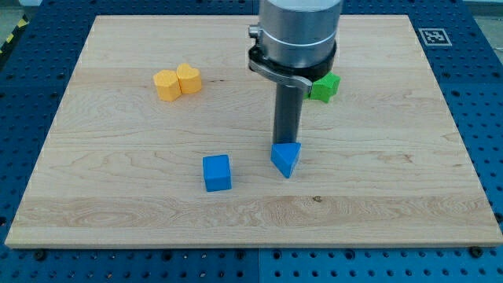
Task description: Push the blue triangle to the right side of the blue cube
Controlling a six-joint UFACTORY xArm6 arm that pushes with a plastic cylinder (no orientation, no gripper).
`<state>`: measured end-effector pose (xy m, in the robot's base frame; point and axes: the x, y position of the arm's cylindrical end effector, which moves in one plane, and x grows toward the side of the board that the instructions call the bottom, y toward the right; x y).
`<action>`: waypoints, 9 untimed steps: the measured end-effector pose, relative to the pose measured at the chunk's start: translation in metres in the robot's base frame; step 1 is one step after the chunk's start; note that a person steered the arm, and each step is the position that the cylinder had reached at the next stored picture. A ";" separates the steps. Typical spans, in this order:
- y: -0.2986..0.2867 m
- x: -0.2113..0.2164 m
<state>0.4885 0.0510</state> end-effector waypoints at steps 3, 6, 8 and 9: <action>0.022 0.032; 0.022 0.033; -0.012 0.034; -0.013 0.034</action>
<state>0.5224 0.0385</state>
